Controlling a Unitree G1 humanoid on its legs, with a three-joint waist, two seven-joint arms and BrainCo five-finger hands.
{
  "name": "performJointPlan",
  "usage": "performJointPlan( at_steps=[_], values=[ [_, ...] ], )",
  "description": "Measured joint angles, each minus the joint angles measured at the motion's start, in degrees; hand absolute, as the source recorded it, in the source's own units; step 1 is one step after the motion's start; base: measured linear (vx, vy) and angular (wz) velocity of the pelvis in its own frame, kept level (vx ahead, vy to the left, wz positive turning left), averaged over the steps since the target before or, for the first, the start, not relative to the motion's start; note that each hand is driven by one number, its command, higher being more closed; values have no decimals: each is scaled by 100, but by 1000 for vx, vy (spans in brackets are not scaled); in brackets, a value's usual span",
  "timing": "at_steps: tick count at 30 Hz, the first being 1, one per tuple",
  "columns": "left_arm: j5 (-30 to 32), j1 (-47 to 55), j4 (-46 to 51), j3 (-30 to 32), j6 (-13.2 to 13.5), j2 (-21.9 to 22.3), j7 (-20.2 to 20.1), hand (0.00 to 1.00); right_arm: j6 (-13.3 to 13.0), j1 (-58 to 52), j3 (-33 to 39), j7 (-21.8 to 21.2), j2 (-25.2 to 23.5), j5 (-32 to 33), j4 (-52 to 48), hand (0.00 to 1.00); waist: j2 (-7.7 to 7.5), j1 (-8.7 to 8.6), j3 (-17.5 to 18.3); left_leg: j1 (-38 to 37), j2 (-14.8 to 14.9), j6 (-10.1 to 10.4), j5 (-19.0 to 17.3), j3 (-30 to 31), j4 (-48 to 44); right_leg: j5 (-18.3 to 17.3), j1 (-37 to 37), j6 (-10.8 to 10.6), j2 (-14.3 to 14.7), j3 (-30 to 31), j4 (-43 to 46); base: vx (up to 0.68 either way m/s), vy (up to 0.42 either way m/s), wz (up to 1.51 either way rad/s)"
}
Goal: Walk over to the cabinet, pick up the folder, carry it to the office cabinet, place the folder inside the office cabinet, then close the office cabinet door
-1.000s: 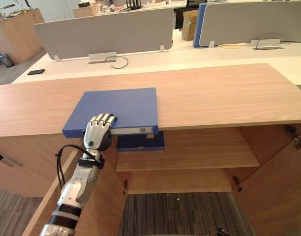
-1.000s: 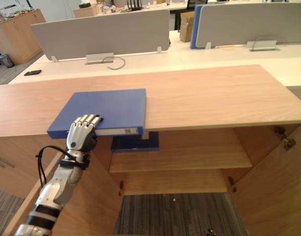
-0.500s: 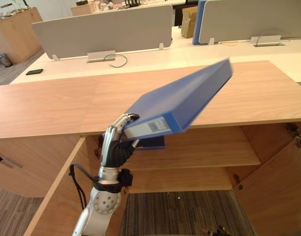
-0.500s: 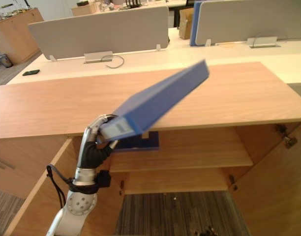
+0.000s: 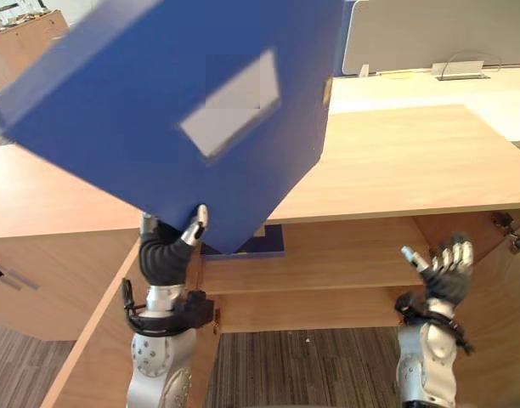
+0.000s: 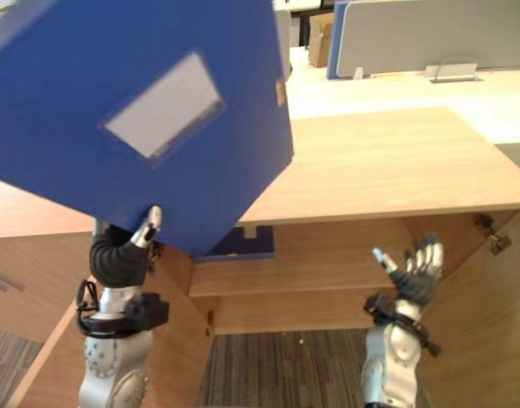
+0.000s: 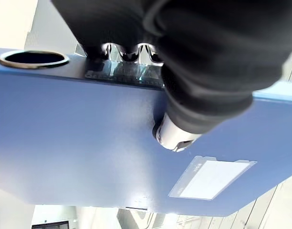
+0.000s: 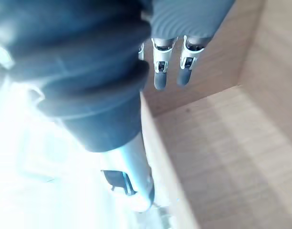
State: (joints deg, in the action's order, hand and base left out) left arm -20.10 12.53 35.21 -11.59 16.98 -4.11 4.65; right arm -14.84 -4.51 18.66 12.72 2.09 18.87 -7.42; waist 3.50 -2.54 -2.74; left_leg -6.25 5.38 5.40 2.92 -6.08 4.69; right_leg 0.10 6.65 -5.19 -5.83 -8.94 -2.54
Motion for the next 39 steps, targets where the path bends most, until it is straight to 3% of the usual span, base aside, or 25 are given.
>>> performJointPlan(
  at_steps=[4, 13, 26, 33, 39],
  values=[
    [-123, -2, -1, 77, -102, 26, -128, 100, -64, 371, -25, -95, 154, 27, -489, 0, -13, 18, -7, -10, -2, -6, 10, 2, 2, -1, 0, -1, -6, -1, 30, -9, 4, 0],
    [-350, -5, -133, -95, -252, -71, -456, 100, -107, 1971, -729, -690, 1503, 913, -563, 0, -21, 55, -9, 7, -13, -18, 97, 38, 24, -1, -52, -3, -16, -26, 127, -23, 7, 2],
    [-557, 6, -579, -438, -357, -176, -632, 100, 131, 3389, -2102, -1381, 2244, 1593, 692, 0, -129, 151, 67, 42, -26, -21, 187, 68, 53, 14, -128, -1, -17, -31, 205, -7, 3, 0],
    [-696, 20, -898, -454, -343, -170, -607, 100, 323, 4240, -3205, -1802, 2593, 1875, 1395, 0, -128, 195, 71, 126, -28, -21, 276, 106, 56, 74, -179, 16, -15, -47, 195, -16, 4, 3],
    [-811, 246, -905, -508, -244, -291, -593, 100, 529, 4944, -4520, -2235, 3411, 2490, 1730, 0, -127, 273, 74, 137, -15, -19, 324, 110, 59, 122, -177, 44, -3, -57, 169, -11, 3, 0]
  ],
)
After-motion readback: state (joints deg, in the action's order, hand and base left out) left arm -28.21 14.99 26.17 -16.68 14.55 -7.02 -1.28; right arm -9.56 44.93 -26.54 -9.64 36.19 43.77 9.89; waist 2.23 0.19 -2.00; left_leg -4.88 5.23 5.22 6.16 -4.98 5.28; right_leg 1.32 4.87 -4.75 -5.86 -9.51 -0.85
